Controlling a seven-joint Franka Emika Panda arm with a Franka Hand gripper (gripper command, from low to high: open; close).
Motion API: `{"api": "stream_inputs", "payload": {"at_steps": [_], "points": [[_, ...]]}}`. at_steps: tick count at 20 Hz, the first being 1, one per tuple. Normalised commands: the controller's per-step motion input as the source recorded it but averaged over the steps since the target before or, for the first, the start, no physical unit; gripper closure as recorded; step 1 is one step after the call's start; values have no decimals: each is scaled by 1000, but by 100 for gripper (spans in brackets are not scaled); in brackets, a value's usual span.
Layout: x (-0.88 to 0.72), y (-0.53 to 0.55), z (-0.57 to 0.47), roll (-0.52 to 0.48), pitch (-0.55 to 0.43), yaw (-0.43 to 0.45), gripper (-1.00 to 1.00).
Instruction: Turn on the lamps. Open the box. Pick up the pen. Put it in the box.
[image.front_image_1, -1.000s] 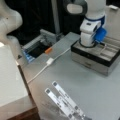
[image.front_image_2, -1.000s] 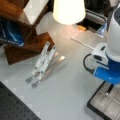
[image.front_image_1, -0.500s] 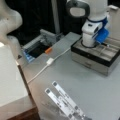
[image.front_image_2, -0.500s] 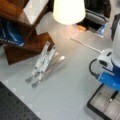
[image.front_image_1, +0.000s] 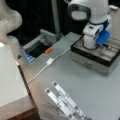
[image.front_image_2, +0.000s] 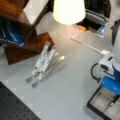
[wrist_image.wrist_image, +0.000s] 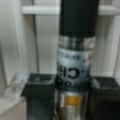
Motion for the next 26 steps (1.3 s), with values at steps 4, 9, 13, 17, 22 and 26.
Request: {"api": "stream_inputs", "payload": {"at_steps": [4,9,13,17,22,26], "points": [[110,99,-29,-132,11,5,100],[103,99,-70,-146,2,28,-100],[127,133,-75,-196,-24,34,-100],[129,148,-25,-207,-39,23,-100],[119,147,-3,-215,-36,27,-100],[86,102,55,-227,-14,52,-100]]}}
